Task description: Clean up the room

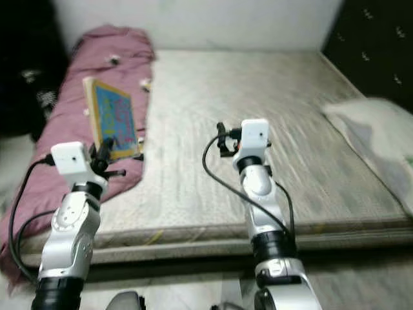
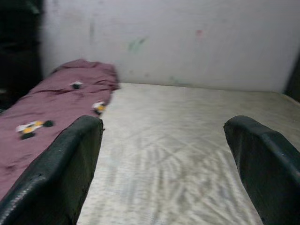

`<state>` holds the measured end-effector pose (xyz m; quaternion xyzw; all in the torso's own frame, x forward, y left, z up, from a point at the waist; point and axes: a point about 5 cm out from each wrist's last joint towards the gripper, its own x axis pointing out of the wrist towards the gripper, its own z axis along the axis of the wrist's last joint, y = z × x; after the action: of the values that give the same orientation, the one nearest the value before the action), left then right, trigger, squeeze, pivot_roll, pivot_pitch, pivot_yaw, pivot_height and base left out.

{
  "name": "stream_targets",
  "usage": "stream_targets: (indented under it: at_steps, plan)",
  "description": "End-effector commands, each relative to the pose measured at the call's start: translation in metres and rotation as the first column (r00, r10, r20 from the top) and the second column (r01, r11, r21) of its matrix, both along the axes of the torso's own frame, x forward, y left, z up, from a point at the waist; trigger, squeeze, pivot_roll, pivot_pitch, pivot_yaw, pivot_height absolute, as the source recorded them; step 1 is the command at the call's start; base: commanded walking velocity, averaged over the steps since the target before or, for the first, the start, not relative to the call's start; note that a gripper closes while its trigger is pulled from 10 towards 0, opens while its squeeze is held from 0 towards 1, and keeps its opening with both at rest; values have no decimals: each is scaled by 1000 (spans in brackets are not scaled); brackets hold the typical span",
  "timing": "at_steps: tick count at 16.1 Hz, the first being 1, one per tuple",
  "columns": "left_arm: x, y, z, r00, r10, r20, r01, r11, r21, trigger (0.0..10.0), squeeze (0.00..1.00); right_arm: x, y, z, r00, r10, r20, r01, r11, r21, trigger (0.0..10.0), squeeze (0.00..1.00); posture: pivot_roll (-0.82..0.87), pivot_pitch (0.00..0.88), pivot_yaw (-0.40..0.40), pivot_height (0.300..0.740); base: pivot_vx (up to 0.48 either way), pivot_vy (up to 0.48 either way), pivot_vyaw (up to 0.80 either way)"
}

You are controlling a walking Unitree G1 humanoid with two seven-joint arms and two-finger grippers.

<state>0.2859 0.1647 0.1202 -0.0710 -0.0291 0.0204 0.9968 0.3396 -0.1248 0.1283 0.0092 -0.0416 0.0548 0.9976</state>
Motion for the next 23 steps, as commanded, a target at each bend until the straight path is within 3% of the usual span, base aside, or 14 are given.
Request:
stream_targets:
  at_steps: [1,11,23]
  plan:
    - [0,2,11,999,3,49,-4,1000,11,10000,0,2,4,6,1000,6,15,-6,1000,3,10000,0,-31,0,-49,740,0,0,781]
    - [0,0,11,999,-10,46,9,1000,18,10000,0,2,1,3,1000,-21,-6,21,1000,11,10000,0,-34,0,-49,740,0,0,43]
    - [-1,-1,10,999,-13,42,12,1000,9,10000,0,2,2,1,1000,-11,-15,11,1000,5,10000,0,-34,0,-52,740,0,-269,0]
